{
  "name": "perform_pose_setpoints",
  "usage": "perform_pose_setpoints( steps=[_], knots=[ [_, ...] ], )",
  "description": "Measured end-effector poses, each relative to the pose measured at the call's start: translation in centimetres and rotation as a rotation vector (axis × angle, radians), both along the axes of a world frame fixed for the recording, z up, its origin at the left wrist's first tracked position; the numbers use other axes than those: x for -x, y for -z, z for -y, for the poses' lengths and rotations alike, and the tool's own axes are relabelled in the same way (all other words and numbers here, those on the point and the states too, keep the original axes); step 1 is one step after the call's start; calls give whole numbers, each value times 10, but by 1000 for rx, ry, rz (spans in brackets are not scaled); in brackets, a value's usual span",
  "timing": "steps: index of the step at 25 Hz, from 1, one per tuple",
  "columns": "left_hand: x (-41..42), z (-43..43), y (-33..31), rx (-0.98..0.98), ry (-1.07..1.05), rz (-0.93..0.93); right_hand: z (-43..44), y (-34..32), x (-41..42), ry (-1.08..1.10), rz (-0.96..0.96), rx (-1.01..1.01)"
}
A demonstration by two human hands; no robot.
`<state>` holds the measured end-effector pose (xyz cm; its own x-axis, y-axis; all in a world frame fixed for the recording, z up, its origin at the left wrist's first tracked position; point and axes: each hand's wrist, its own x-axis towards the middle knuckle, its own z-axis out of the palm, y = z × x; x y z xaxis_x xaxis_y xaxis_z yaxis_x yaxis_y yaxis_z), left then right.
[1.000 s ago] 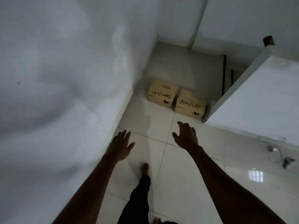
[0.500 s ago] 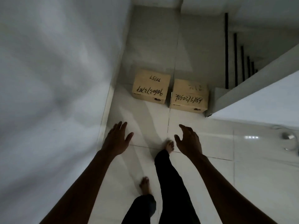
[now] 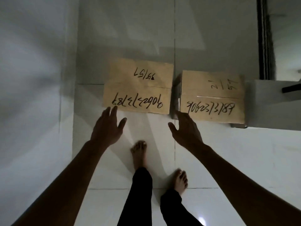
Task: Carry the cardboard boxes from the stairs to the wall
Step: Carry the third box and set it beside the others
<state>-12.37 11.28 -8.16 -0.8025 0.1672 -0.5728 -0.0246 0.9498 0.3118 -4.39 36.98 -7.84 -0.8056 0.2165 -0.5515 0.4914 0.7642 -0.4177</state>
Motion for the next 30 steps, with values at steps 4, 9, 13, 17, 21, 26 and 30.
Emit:
perform_pose_setpoints(
  steps=[4,9,13,17,21,26,30],
  knots=[
    [76,15,66,-55,-143,24,7,82,80,220,-19,107],
    [128,21,110,-138,-414,100,8,131,113,415,12,163],
    [118,14,123,-277,-537,182,-2,150,109,536,127,387],
    [100,21,117,-265,-591,148,-10,140,109,607,203,497],
    [59,47,70,-264,-666,200,-9,89,103,531,350,391],
    [-29,73,-57,-308,-842,164,9,-42,70,419,356,440],
    [-154,93,-218,-354,-1052,65,38,-206,4,197,380,457]
  ],
)
